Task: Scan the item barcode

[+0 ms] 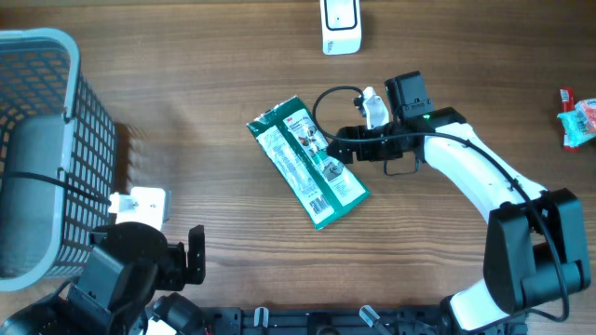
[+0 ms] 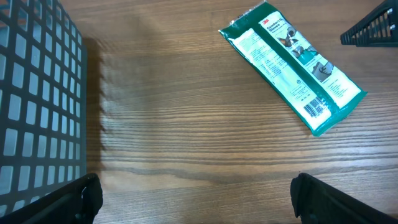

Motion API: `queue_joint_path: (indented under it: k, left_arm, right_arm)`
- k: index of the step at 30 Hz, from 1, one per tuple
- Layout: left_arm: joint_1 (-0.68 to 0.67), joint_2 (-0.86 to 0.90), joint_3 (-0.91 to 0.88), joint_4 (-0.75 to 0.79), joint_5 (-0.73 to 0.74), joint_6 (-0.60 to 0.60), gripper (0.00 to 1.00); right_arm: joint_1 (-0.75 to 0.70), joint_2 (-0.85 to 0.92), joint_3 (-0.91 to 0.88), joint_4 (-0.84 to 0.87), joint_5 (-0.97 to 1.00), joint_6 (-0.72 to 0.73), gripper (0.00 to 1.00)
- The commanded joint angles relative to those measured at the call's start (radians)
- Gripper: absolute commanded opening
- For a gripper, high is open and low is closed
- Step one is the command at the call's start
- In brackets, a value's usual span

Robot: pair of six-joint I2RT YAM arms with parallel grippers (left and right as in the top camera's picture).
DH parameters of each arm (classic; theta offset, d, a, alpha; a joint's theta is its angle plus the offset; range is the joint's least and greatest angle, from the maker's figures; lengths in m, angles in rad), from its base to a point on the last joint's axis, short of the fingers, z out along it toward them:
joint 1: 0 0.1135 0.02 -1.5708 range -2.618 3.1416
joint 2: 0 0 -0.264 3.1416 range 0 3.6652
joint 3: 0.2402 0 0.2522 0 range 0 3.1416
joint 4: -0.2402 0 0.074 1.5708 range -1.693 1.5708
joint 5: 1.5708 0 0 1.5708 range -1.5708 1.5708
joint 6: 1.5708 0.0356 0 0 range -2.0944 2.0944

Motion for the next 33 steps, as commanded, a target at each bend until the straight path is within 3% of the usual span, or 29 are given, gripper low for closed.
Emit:
queue_joint_path:
  k: [1,5,10,17,20,22,26,30,31,33]
  left_arm:
    - [0.003,-0.005,0.003,0.002,-0.009,-0.009,1.0]
    - [0.003,-0.005,0.003,0.002,-0.009,-0.009,1.0]
    - [0.003,-0.005,0.003,0.002,-0.009,-0.009,1.0]
    - [0.003,-0.005,0.003,0.002,-0.009,-0.009,1.0]
    - [0.003,-0.005,0.003,0.002,-0.009,-0.009,1.0]
    - [0.003,-0.005,0.003,0.002,-0.009,-0.009,1.0]
    - [0.003,-0.005,0.003,0.002,-0.009,-0.009,1.0]
    - [0.003,-0.005,0.003,0.002,-0.009,-0.009,1.0]
    - [0.003,-0.005,0.003,0.002,-0.009,-0.009,1.0]
    - [0.003,-0.005,0.003,0.002,-0.009,-0.009,1.0]
  right_arm:
    - [0.0,0.007,0.024,0.013,-0.104,-0.061,0.94]
    - [0.0,0.026,0.023,0.045,0.039,-0.145,1.0]
    - [0.03,0.162,0.024,0.115,-0.009,-0.21,1.0]
    - [0.131,0.252,0.024,0.104,0.029,-0.208,1.0]
    - [0.187,0.286,0.024,0.074,0.174,-0.203,1.0]
    - [0.209,0.314,0.024,0.063,0.224,-0.204,0.94]
    - [0.224,0.386,0.024,0.028,0.265,-0.204,0.73]
    - [0.225,0.437,0.024,0.005,0.32,-0.163,0.71]
    - [0.225,0.443,0.024,0.001,0.338,-0.146,0.46]
    - [0.225,0.456,0.024,-0.015,0.325,-0.145,0.18]
